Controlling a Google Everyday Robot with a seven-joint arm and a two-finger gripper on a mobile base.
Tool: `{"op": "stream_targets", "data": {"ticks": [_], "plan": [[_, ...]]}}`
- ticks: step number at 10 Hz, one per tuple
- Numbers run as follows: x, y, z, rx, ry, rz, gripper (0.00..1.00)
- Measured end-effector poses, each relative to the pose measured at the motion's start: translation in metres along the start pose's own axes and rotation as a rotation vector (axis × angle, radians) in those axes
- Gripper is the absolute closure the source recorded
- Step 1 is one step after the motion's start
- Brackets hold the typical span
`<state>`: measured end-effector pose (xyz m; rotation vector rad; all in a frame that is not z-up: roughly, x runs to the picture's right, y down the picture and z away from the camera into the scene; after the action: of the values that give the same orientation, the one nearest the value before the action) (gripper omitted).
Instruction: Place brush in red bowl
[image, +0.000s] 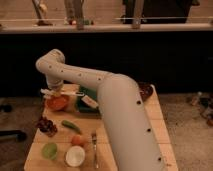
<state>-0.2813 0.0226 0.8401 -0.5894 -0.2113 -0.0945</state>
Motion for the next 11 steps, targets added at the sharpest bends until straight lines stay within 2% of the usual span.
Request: {"op": "stream_targets", "data": {"ticks": [2,5,11], "plan": [[0.008,-0.005,0.017,-0.037,0.038,0.005,1.0],[0.005,-0.012,0.039,-0.076,0.036,0.023,1.0],[-0.008,-0.025,0.055,-0.09,0.024,0.071,1.0]]}}
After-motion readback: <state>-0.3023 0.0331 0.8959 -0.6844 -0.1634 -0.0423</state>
